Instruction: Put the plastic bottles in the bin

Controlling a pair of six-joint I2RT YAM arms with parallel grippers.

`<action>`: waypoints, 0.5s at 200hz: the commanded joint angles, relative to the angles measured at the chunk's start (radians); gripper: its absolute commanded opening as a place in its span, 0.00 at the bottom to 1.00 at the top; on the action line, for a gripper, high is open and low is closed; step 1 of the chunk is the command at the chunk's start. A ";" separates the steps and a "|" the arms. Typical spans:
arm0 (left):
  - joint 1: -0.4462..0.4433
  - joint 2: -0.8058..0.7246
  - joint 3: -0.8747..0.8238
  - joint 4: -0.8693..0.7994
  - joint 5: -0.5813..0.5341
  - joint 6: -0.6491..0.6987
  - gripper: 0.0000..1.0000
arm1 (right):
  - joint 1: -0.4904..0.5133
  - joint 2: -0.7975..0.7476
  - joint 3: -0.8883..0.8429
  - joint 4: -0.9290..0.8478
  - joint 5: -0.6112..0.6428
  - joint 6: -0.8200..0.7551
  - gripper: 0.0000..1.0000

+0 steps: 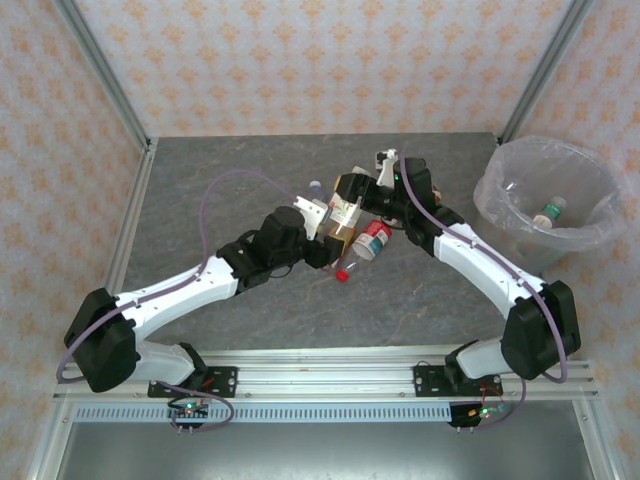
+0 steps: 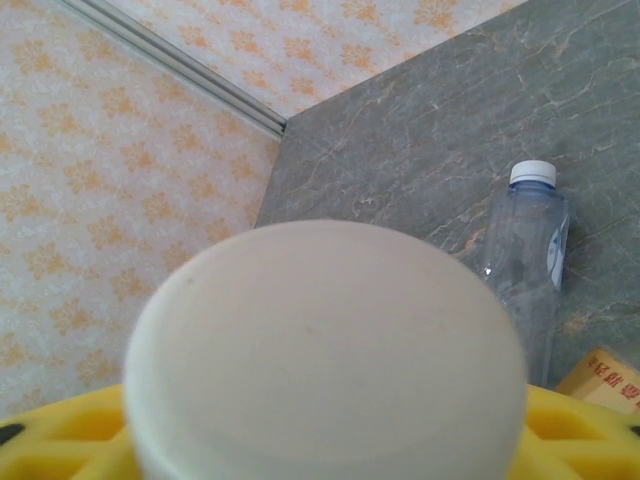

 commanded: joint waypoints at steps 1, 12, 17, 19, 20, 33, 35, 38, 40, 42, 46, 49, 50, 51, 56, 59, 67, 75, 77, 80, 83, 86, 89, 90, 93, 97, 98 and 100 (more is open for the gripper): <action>-0.002 0.004 0.034 -0.003 -0.042 -0.002 0.00 | 0.008 -0.025 0.001 0.014 -0.012 -0.014 0.54; -0.002 0.006 0.034 -0.007 -0.050 -0.005 0.00 | 0.009 -0.034 -0.005 0.020 -0.012 -0.017 0.51; -0.001 0.006 0.034 -0.008 -0.052 -0.007 0.00 | 0.008 -0.037 -0.009 0.021 -0.010 -0.018 0.50; -0.002 0.007 0.035 -0.008 -0.054 -0.008 0.00 | 0.008 -0.038 -0.010 0.022 -0.010 -0.019 0.50; -0.002 0.007 0.035 -0.009 -0.054 -0.008 0.00 | 0.008 -0.039 -0.011 0.022 -0.010 -0.020 0.50; -0.002 0.008 0.036 -0.008 -0.058 -0.013 0.00 | 0.008 -0.047 -0.017 0.024 -0.010 -0.024 0.47; -0.001 0.009 0.035 -0.007 -0.058 -0.014 0.00 | 0.008 -0.048 -0.018 0.024 -0.011 -0.025 0.47; -0.001 0.009 0.036 -0.007 -0.059 -0.016 0.00 | 0.008 -0.048 -0.019 0.024 -0.013 -0.026 0.46; -0.002 0.009 0.036 -0.007 -0.059 -0.016 0.00 | 0.008 -0.049 -0.019 0.025 -0.015 -0.027 0.45; -0.002 0.011 0.037 -0.007 -0.060 -0.017 0.00 | 0.008 -0.049 -0.019 0.025 -0.016 -0.028 0.44; -0.002 0.012 0.038 -0.007 -0.060 -0.018 0.00 | 0.008 -0.050 -0.019 0.025 -0.018 -0.028 0.43; -0.002 0.013 0.038 -0.009 -0.061 -0.019 0.00 | 0.009 -0.050 -0.019 0.026 -0.021 -0.028 0.41; -0.002 0.014 0.039 -0.008 -0.061 -0.019 0.00 | 0.008 -0.050 -0.019 0.026 -0.022 -0.028 0.41; -0.002 0.014 0.039 -0.009 -0.061 -0.019 0.00 | 0.008 -0.049 -0.019 0.026 -0.023 -0.029 0.40; -0.002 0.016 0.043 -0.010 -0.064 -0.021 0.00 | 0.008 -0.048 -0.018 0.028 -0.026 -0.028 0.38; -0.002 0.018 0.045 -0.011 -0.064 -0.022 0.00 | 0.008 -0.048 -0.018 0.028 -0.028 -0.028 0.36; -0.002 0.023 0.047 -0.014 -0.067 -0.025 0.06 | 0.008 -0.048 -0.018 0.030 -0.029 -0.029 0.32; -0.001 0.027 0.051 -0.014 -0.067 -0.026 0.12 | 0.009 -0.048 -0.017 0.032 -0.028 -0.028 0.27; -0.002 0.028 0.052 -0.014 -0.066 -0.026 0.13 | 0.008 -0.049 -0.018 0.032 -0.028 -0.028 0.25; -0.002 0.028 0.052 -0.014 -0.066 -0.027 0.15 | 0.008 -0.049 -0.018 0.034 -0.026 -0.030 0.23; -0.002 0.030 0.054 -0.015 -0.064 -0.027 0.16 | 0.008 -0.048 -0.018 0.034 -0.023 -0.030 0.20; -0.002 0.031 0.054 -0.016 -0.065 -0.027 0.17 | 0.009 -0.049 -0.018 0.033 -0.020 -0.031 0.18; -0.002 0.032 0.054 -0.016 -0.065 -0.027 0.18 | 0.008 -0.050 -0.018 0.033 -0.017 -0.031 0.15; -0.002 0.031 0.055 -0.017 -0.066 -0.027 0.18 | 0.008 -0.051 -0.018 0.033 -0.016 -0.031 0.14; -0.002 0.031 0.056 -0.017 -0.066 -0.028 0.19 | 0.008 -0.052 -0.019 0.033 -0.013 -0.032 0.12; -0.002 0.030 0.055 -0.017 -0.067 -0.029 0.20 | 0.008 -0.054 -0.019 0.030 -0.007 -0.034 0.08; -0.001 0.030 0.056 -0.018 -0.067 -0.029 0.20 | 0.008 -0.054 -0.019 0.029 -0.006 -0.034 0.08; -0.001 0.030 0.056 -0.017 -0.067 -0.030 0.21 | 0.008 -0.055 -0.019 0.029 -0.002 -0.035 0.06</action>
